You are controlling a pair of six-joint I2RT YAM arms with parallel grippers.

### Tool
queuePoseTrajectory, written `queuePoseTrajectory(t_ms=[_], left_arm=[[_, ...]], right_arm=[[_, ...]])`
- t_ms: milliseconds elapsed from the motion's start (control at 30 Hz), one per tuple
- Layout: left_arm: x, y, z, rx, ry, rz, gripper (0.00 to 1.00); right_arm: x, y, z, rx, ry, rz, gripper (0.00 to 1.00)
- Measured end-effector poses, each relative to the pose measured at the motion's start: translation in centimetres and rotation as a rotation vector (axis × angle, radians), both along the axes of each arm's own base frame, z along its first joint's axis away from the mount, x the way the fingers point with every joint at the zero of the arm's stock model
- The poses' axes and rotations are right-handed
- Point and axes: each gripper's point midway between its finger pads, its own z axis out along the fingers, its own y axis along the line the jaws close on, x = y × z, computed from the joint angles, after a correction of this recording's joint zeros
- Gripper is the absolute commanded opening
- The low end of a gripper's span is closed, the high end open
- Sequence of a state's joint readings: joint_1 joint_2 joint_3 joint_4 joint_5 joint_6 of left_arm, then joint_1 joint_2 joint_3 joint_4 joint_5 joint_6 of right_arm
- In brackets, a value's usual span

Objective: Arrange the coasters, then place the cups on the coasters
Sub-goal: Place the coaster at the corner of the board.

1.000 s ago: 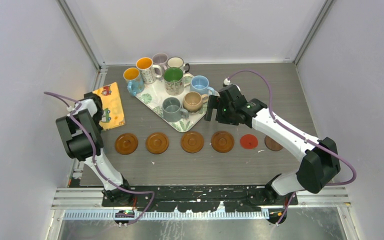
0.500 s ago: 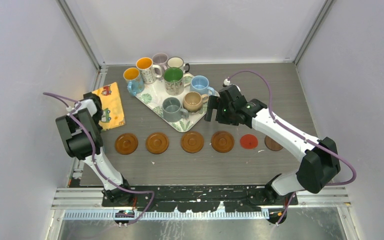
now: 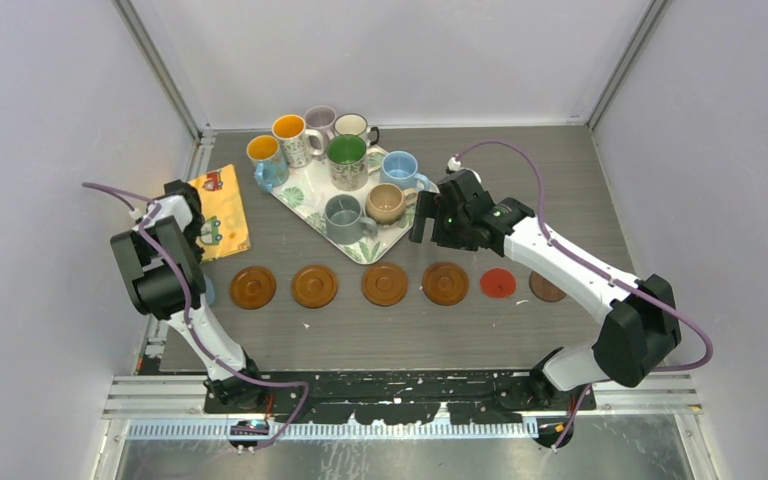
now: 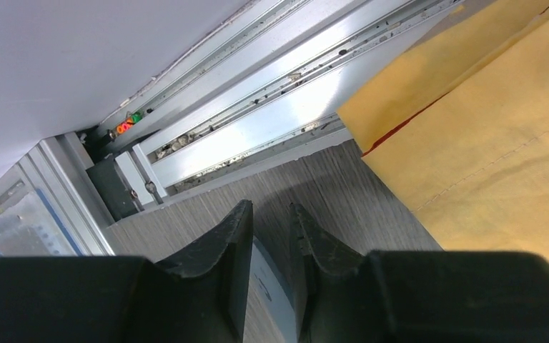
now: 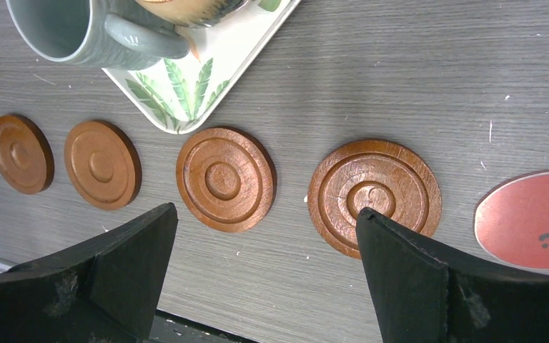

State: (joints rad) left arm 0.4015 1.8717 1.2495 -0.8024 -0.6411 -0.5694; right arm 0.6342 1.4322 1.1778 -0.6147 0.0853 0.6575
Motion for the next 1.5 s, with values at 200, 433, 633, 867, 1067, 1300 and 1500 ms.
queuePoseTrajectory(t_ms=[200, 433, 633, 867, 1067, 1300, 1500], left_arm=[[0.2, -0.2, -0.2, -0.017, -0.006, -0.003, 0.34], [1.0, -0.3, -0.7, -0.037, -0.022, -0.007, 0.36], [1.9, -0.3, -1.4, -0.057, -0.035, -0.011, 0.36], [3.6, 0.0, -1.5, -0.071, -0.066, -0.020, 0.40], [5.8, 0.3, -1.2, -0.090, -0.114, -0.046, 0.47], [7.5, 0.3, -0.3, -0.102, -0.168, -0.063, 0.51], [7.0, 0.1, 0.8, -0.096, -0.192, -0.055, 0.61]], right_arm=[[0.0, 0.0, 0.1, -0.001, -0.003, -0.001, 1.00], [0.0, -0.1, 0.1, -0.002, -0.003, -0.001, 1.00], [0.1, -0.1, 0.1, -0.006, -0.006, -0.005, 1.00], [0.2, -0.4, 0.0, -0.015, -0.009, -0.012, 1.00], [0.2, -0.6, -0.1, -0.024, -0.012, -0.019, 1.00], [0.4, -0.7, -0.1, -0.032, -0.017, -0.027, 1.00], [0.4, -0.8, -0.1, -0.036, -0.020, -0.032, 1.00]])
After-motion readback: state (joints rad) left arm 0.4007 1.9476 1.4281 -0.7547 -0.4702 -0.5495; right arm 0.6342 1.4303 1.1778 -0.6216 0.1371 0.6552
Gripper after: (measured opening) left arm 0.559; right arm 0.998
